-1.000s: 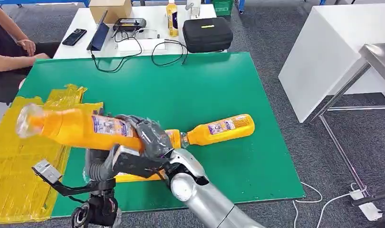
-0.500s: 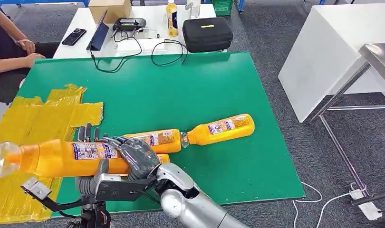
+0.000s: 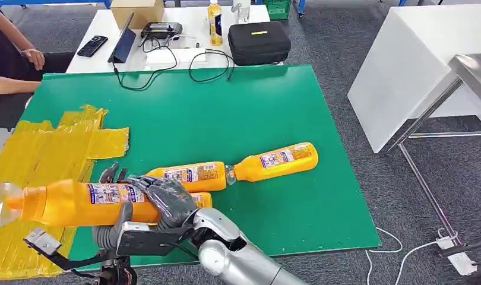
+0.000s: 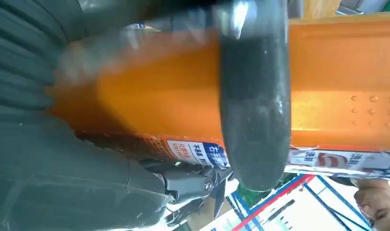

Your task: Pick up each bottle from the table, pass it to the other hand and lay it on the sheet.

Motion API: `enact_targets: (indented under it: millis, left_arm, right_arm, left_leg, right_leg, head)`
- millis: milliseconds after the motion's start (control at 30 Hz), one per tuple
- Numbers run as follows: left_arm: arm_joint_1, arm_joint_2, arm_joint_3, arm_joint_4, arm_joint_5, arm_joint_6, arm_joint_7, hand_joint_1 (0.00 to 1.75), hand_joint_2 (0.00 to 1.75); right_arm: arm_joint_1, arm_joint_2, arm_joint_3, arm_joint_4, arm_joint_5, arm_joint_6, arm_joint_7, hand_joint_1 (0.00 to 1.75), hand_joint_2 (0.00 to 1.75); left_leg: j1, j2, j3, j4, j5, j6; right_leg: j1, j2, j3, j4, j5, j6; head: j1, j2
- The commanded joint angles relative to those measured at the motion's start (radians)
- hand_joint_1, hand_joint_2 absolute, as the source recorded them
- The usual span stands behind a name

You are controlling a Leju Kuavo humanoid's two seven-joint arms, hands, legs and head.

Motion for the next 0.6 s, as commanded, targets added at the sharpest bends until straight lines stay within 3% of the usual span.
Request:
enact_targets:
  millis: [33,433,467,500,533,600]
  left_arm:
    - [-0.101,-0.025,0.031,-0.002,0.016,0.01,0.003,1.75,1.75]
    - [-0.11,-0.026,0.031,-0.019,-0.039,0.126,-0.029,1.75,1.75]
    - [-0.114,-0.025,0.033,-0.021,-0.064,0.158,-0.036,1.75,1.75]
    - [-0.12,-0.016,0.03,-0.021,-0.078,0.168,-0.037,1.75,1.75]
    - [-0.123,-0.013,0.033,-0.02,-0.082,0.172,-0.036,1.75,1.75]
    - [-0.123,0.003,0.046,-0.026,-0.115,0.195,-0.038,1.75,1.75]
  right_arm:
    - [0.057,-0.022,0.087,0.05,0.008,0.009,-0.024,1.75,1.75]
    - [0.081,-0.044,0.044,0.012,0.011,-0.038,-0.021,1.75,1.75]
    - [0.093,-0.052,0.032,-0.016,0.023,-0.069,-0.029,0.14,1.75]
    - [0.104,-0.068,0.004,-0.055,0.029,-0.114,-0.029,0.0,1.75]
    - [0.108,-0.078,-0.004,-0.073,0.029,-0.111,-0.028,0.0,0.0]
    - [0.129,-0.12,-0.053,-0.154,0.024,-0.121,-0.023,0.0,0.0]
  left_leg:
    - [0.002,-0.005,0.003,-0.002,0.001,-0.002]
    - [0.002,-0.005,0.002,-0.002,0.001,-0.002]
    - [0.002,-0.006,0.003,-0.002,0.001,-0.002]
    - [0.002,-0.005,0.002,-0.002,0.001,-0.002]
    - [0.002,-0.005,0.002,-0.002,0.001,-0.002]
    - [0.003,-0.007,0.002,-0.003,0.001,-0.002]
  right_leg:
    - [0.002,-0.006,0.005,-0.003,-0.001,-0.002]
    - [0.002,-0.006,0.004,-0.003,0.0,-0.001]
    - [0.003,-0.007,0.005,-0.004,0.0,-0.002]
    - [0.002,-0.006,0.004,-0.003,0.0,-0.001]
    - [0.002,-0.006,0.004,-0.003,0.0,-0.001]
    - [0.003,-0.009,0.006,-0.004,0.0,-0.002]
  head:
    - [0.0,0.0]
    - [0.0,0.0]
    - [0.0,0.0]
    - [0.0,0.0]
    - [0.0,0.0]
    - [0.0,0.0]
